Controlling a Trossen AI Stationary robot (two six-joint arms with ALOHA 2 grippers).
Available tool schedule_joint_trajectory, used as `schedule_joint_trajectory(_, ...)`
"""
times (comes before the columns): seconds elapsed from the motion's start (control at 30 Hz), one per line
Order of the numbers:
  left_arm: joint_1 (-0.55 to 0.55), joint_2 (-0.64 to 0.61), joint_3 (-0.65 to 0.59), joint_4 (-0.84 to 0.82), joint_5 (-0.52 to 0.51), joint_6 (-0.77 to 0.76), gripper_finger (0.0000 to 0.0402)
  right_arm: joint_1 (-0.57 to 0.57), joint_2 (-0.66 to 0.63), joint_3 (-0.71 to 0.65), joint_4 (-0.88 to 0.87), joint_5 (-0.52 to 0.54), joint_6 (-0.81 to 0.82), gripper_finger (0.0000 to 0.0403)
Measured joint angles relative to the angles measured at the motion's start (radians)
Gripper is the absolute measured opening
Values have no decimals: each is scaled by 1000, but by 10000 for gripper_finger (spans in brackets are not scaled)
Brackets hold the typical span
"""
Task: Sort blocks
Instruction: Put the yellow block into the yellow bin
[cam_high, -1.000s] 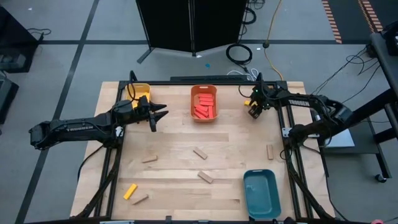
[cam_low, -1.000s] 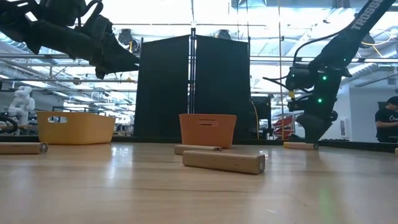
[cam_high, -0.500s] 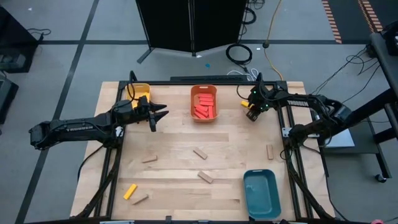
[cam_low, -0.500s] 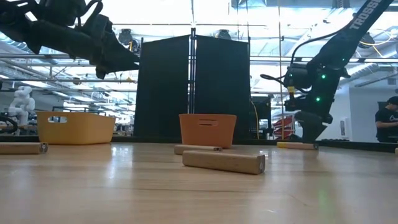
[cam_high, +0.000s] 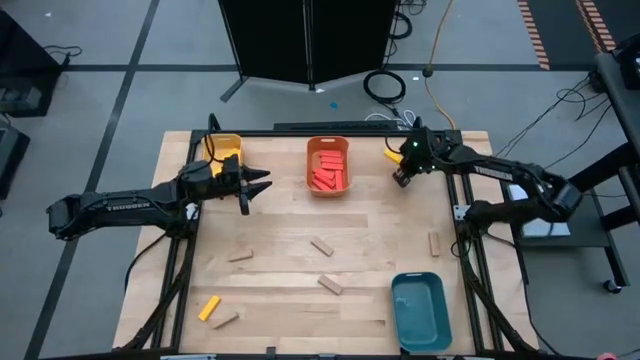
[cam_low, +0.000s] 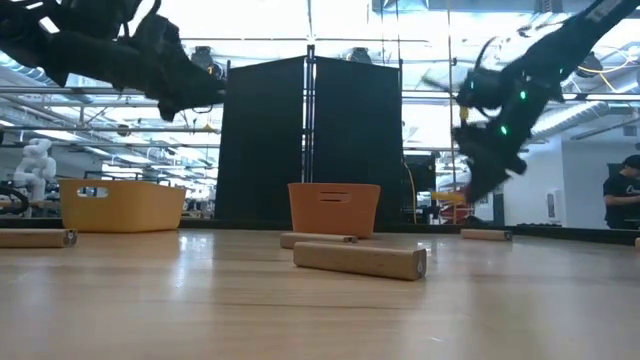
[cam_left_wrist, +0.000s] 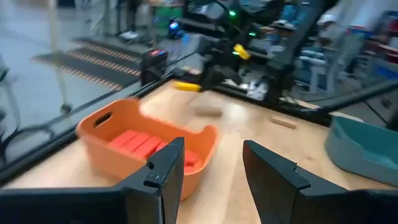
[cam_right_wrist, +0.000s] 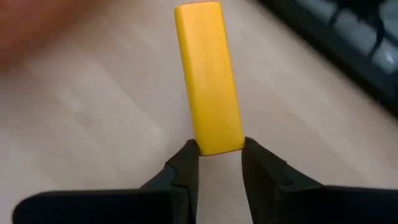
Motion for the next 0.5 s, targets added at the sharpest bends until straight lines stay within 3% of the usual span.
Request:
schedule_joint_trajectory(0.1, -23, 0, 0, 42, 51, 50, 160, 66, -50, 22, 56, -56, 41, 71)
schedule_joint_trajectory(0.27, -75, 0, -18, 151, 110, 106, 160, 236, -76, 25, 339, -174, 98, 73)
schedule_joint_trajectory(0.5, -126, 0, -38, 260, 110, 152, 160, 502, 26, 26, 803, -182, 86, 74)
